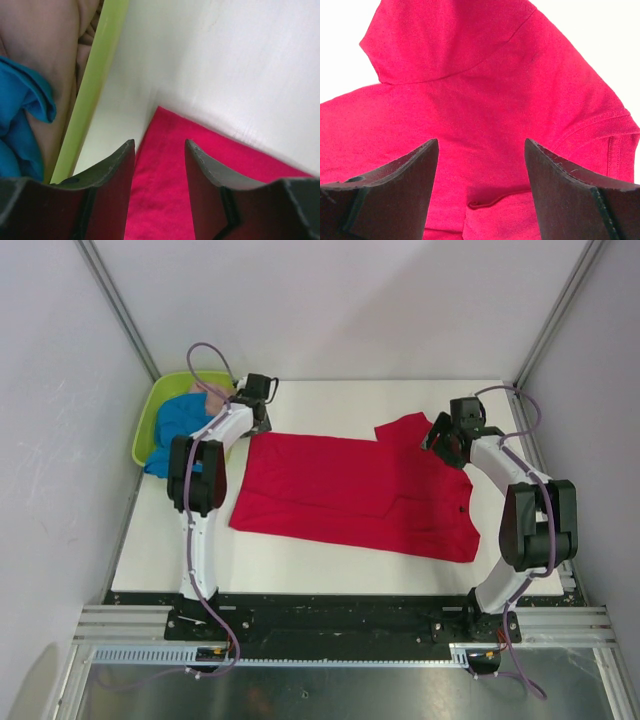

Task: Fold and stack the t-shirts
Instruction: Grap the side of the flattened tshirt furthest away from the robot with both arms

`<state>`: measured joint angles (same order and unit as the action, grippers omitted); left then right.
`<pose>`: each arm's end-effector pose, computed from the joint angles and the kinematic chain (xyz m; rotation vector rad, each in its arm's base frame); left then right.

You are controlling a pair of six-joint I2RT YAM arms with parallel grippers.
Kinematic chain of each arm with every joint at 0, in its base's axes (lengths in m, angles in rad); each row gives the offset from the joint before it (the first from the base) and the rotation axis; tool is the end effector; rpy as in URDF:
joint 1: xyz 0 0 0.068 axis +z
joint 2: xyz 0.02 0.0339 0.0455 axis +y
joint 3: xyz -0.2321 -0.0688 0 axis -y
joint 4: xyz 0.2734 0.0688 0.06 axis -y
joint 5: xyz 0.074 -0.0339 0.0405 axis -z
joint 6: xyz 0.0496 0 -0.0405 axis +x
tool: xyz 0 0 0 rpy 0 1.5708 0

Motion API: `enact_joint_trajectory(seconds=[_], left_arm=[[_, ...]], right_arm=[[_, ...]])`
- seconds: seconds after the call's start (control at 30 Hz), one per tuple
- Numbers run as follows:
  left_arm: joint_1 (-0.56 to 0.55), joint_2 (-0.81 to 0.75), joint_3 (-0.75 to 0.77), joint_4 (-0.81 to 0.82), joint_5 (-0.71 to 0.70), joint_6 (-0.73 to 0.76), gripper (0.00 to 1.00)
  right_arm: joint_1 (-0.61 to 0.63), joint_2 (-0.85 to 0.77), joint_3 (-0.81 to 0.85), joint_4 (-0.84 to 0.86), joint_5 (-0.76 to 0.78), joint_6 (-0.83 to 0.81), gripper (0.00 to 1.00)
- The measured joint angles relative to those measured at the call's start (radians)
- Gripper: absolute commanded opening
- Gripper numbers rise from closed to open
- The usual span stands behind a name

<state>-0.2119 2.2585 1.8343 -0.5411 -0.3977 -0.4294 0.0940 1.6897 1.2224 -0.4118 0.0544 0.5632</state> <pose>0.5020 -0.0883 0.1366 -0.4174 2.4082 0.2264 0.3959 0.0346 0.1792 0.5955 2.3879 0.2228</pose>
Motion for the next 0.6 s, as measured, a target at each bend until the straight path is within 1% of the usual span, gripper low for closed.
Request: enact_joint_trajectory(seconds=[0.3, 0.6], left_arm=[[0.016, 0.058, 0.056, 0.000, 0.012, -0.014, 0.46], [0.031, 0.082, 0.074, 0.000, 0.037, -0.043, 0.42]], right_arm=[[0.000, 0.015, 0.003, 0.007, -0.011, -0.003, 0.73], [0.000, 0.051, 0.005, 0.022, -0.019, -0.008, 0.73]])
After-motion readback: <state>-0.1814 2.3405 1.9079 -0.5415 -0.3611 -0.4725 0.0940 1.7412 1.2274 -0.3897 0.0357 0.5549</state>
